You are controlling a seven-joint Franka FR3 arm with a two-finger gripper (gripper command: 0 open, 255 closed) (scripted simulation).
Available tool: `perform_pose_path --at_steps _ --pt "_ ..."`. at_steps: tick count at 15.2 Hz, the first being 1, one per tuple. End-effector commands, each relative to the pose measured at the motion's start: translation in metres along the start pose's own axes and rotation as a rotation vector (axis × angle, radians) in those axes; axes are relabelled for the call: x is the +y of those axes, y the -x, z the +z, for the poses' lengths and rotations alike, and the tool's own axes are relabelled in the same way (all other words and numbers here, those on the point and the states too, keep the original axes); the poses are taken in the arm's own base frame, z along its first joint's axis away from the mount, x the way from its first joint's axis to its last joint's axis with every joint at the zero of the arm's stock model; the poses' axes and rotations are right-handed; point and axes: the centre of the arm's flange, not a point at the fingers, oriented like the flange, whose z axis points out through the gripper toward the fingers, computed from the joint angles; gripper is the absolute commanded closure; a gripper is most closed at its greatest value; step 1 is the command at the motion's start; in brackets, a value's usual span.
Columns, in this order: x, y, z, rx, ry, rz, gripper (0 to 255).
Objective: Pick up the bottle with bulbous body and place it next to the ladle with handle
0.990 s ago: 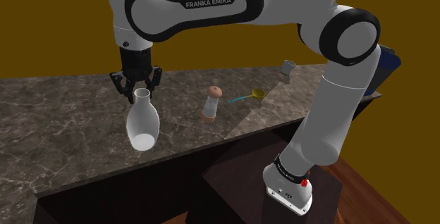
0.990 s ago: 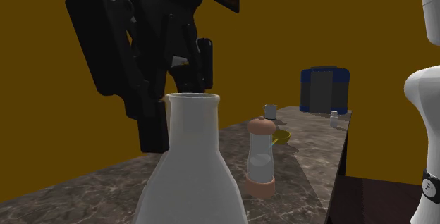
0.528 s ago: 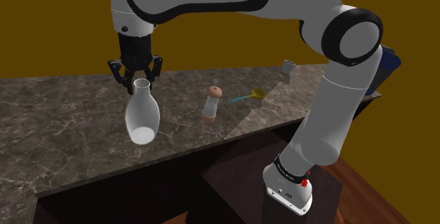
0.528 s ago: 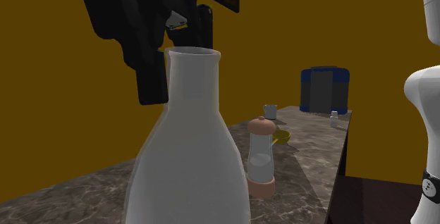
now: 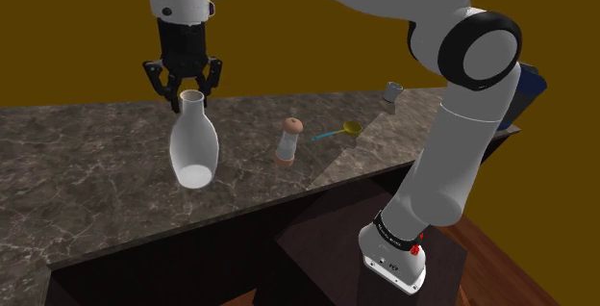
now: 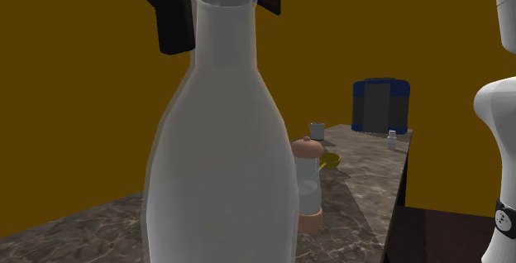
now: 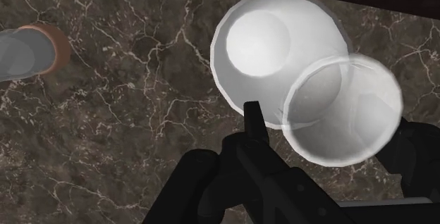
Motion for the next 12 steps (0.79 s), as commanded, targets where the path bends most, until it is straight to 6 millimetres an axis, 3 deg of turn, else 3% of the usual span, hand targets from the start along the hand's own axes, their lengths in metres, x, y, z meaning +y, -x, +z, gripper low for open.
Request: perform_pose_path --at_steps 1,6,12 --pt "0.000 0.001 -0.010 0.000 0.000 0.000 255" --pt "0.000 0.004 -0.034 0.000 0.000 0.000 255" --pt "0.078 -0.006 -0.036 0.000 0.000 0.000 255"
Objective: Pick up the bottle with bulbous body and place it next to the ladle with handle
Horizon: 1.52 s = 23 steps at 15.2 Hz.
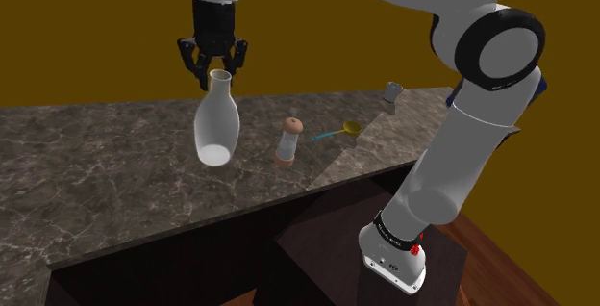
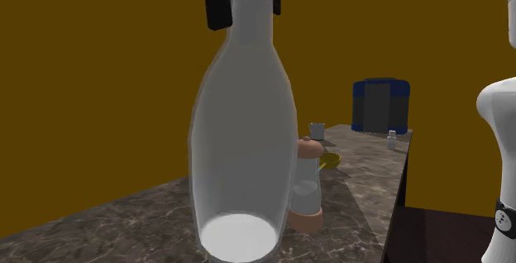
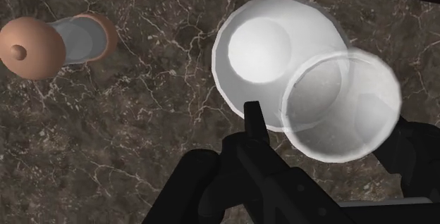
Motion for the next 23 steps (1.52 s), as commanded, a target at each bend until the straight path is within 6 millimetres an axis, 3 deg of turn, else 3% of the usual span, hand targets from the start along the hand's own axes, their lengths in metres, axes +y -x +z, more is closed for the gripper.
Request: perform_pose_path --at_steps 1,23 --pt "0.027 -0.002 -0.001 0.001 -0.001 -0.001 255" --pt "0.315 -0.040 -0.009 0.001 -0.001 -0.001 255"
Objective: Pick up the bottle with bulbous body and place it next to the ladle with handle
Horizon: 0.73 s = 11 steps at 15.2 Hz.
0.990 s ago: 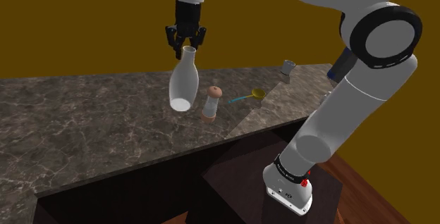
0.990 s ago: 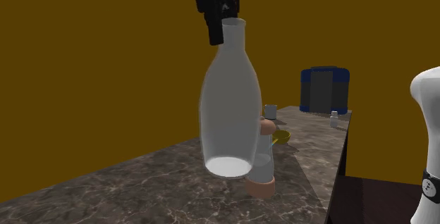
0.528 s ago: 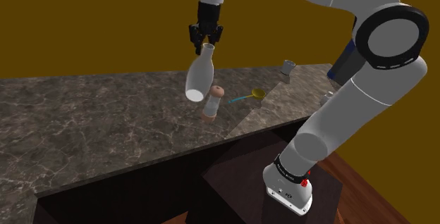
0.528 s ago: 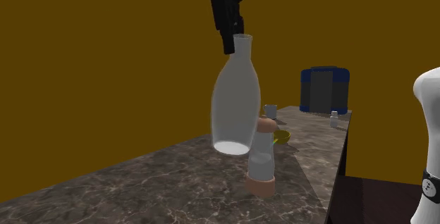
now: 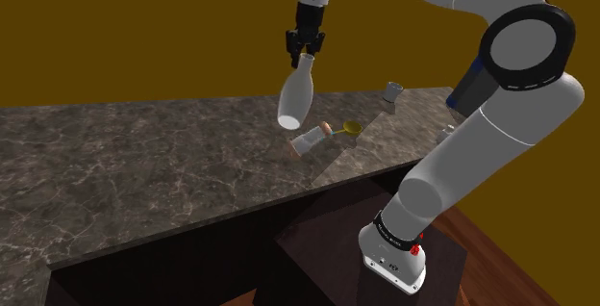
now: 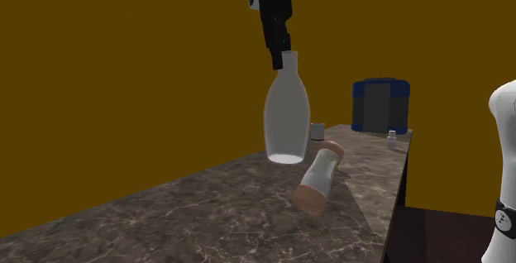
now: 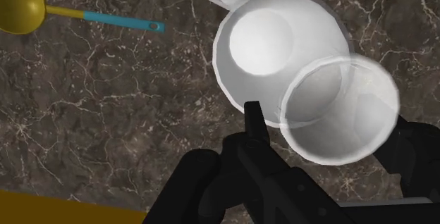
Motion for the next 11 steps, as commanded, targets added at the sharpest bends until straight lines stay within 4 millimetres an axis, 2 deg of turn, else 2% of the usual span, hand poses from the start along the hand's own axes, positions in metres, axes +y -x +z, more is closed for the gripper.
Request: perform_pose_path --at_steps 1,6,7,11 --pt "0.026 -0.003 -0.001 0.001 0.000 -0.002 255" --pt "0.091 -0.011 -0.003 0.001 0.000 -0.002 255" --pt "0.111 -0.014 -0.004 0.001 0.000 -0.002 255" --pt "0.111 -0.016 0.017 0.001 0.000 -0.002 255"
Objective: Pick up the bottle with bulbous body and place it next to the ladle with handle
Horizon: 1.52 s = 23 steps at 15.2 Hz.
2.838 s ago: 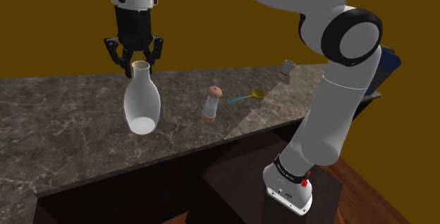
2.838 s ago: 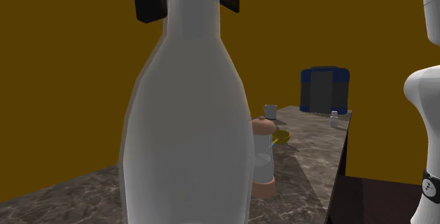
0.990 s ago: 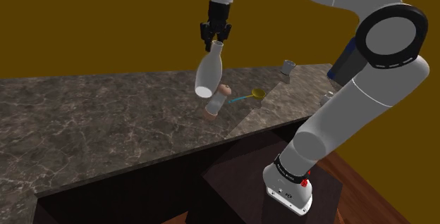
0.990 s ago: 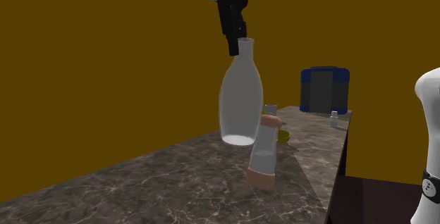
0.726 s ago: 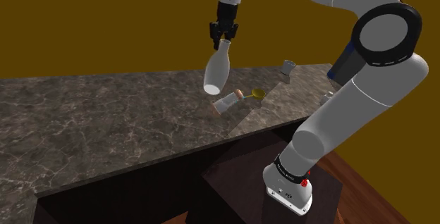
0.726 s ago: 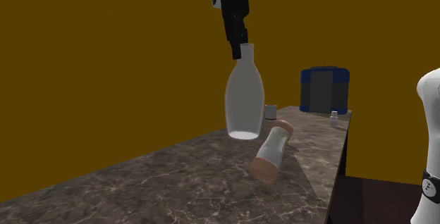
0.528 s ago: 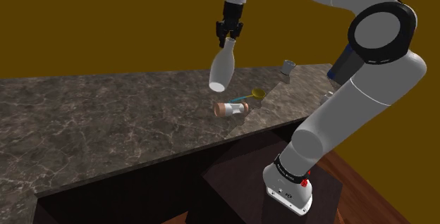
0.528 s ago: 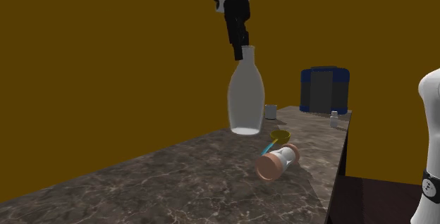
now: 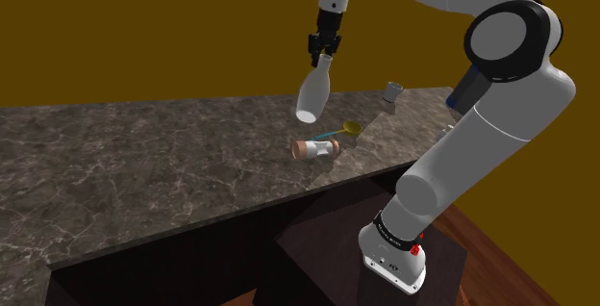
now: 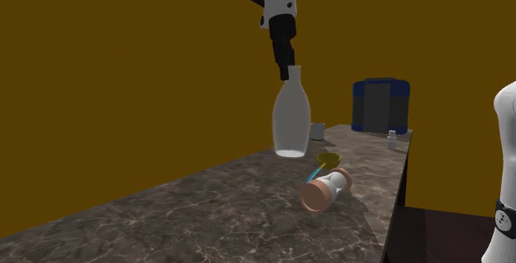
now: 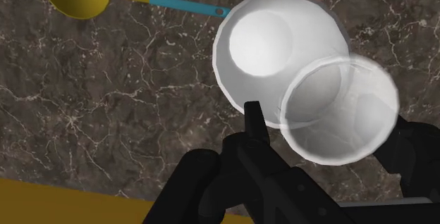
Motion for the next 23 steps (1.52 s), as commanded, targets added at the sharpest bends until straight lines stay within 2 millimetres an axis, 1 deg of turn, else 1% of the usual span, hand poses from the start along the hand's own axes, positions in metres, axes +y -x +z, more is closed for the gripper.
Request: perform_pose_path --at_steps 1,17,23 --pt "0.001 -0.001 0.010 0.001 0.000 -0.001 255" --pt "0.002 -0.011 0.094 0.001 0.000 -0.001 255" --pt "0.002 -0.011 0.096 0.001 0.000 -0.001 255"
